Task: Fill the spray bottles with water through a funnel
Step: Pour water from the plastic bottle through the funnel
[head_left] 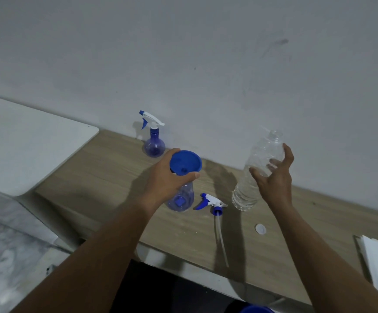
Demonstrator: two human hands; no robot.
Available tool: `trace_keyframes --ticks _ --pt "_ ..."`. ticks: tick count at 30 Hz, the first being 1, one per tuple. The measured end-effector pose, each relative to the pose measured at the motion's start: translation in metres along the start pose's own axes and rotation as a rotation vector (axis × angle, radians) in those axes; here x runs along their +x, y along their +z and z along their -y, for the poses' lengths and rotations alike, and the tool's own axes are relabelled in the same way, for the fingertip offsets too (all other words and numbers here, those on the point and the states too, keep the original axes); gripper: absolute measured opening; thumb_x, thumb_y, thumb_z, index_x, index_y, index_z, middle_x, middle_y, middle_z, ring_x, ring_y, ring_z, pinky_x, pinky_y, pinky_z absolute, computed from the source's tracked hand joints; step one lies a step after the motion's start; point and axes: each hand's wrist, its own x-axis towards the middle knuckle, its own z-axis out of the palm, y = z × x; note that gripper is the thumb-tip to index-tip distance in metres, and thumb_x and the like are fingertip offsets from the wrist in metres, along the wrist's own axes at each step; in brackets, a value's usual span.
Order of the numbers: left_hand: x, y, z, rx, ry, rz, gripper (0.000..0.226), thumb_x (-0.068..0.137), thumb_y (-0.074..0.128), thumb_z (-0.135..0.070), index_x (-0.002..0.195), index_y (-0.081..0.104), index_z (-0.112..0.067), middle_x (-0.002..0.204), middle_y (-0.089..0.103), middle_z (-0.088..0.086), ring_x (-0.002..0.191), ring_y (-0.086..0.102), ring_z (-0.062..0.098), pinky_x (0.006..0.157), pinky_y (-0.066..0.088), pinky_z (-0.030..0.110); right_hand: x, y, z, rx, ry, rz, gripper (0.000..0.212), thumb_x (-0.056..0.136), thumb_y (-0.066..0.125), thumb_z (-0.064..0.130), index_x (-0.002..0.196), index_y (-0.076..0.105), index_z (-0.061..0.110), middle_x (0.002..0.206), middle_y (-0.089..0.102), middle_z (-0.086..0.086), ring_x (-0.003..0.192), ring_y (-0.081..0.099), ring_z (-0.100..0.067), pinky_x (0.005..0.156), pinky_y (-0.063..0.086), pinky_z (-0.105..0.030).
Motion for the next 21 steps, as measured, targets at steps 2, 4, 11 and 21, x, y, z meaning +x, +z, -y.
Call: trace_keyframes --ticks 2,4,11,21 --pt "0.0 0.0 0.0 0.019 0.004 0.001 0.076 0.069 0.087 -0.044 0.134 0.048 -0.035 0.117 0.059 -0.016 0.099 0.057 -0.003 0.065 0.042 0.007 0.0 -0.002 0.001 0.002 0.017 0.0 0.104 0.08 0.084 0.021 0.153 0.011 0.034 0.136 0.053 -0.016 0.12 0.058 -0.026 0.093 0.045 -0.036" --pt "0.001 -0.001 0.0 0.028 0.004 -0.002 0.075 0.069 0.086 -0.044 0.133 0.048 -0.035 0.114 0.059 -0.017 0.099 0.057 -0.004 0.067 0.041 0.007 -0.001 -0.005 0.001 -0.004 0.034 0.004 0.107 0.079 0.086 0.023 0.153 0.01 0.033 0.137 0.053 -0.017 0.121 0.057 -0.028 0.094 0.045 -0.037" --pt "0.006 -0.001 -0.003 0.041 0.0 0.03 0.082 0.067 0.085 -0.048 0.137 0.045 -0.032 0.114 0.058 -0.02 0.101 0.058 -0.001 0.079 0.045 0.017 -0.008 -0.013 0.012 0.006 0.04 0.002 0.113 0.074 0.089 0.032 0.154 0.009 0.033 0.149 0.042 -0.014 0.134 0.047 -0.027 0.106 0.045 -0.044" --pt "0.006 -0.003 -0.003 0.042 0.032 0.043 0.082 0.067 0.086 -0.051 0.136 0.046 -0.03 0.122 0.059 -0.01 0.11 0.059 0.013 0.089 0.05 0.028 -0.007 -0.027 0.047 -0.04 -0.002 -0.071 0.12 0.074 0.088 0.041 0.158 0.004 0.03 0.163 0.022 -0.005 0.147 0.031 -0.022 0.116 0.035 -0.042"
